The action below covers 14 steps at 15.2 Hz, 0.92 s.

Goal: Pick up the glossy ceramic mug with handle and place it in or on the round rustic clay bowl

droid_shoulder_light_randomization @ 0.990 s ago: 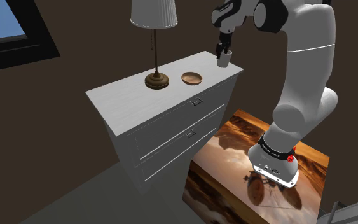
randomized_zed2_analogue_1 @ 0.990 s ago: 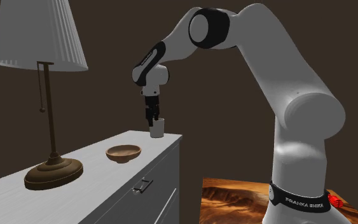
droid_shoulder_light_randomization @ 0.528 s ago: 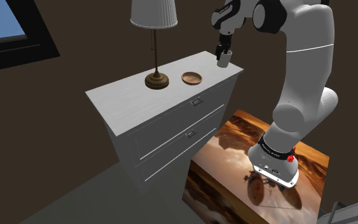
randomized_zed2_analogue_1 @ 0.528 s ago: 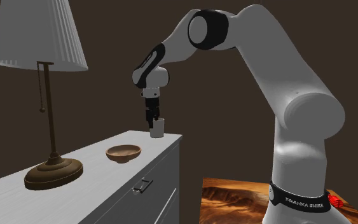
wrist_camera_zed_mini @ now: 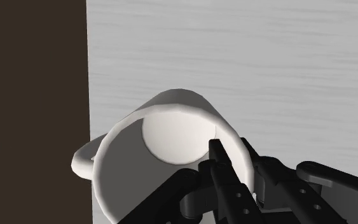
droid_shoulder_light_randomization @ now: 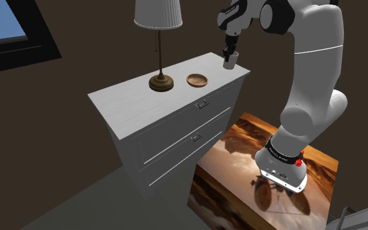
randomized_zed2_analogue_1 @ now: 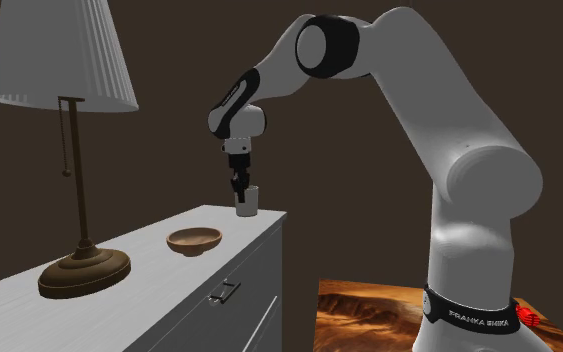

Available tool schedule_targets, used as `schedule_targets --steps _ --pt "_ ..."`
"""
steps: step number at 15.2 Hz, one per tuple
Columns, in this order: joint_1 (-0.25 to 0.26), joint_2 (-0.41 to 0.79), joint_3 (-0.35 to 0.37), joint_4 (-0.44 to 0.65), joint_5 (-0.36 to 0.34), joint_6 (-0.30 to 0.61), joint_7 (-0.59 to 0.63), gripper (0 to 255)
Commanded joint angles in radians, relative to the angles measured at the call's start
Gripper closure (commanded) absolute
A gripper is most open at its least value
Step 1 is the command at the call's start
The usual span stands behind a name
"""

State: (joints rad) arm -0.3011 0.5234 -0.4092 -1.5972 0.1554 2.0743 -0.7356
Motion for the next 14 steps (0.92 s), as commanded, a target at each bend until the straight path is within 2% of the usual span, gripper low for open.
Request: schedule_targets --steps 1,4,14 --pt "0.0 0.0 0.0 0.0 0.0 0.0 0.0 255" --pt "0.0 0.0 0.0 0.0 0.0 0.0 0.0 255" --pt "0.004 -0.046 -0.012 0.068 -0.021 -0.111 0.008 255"
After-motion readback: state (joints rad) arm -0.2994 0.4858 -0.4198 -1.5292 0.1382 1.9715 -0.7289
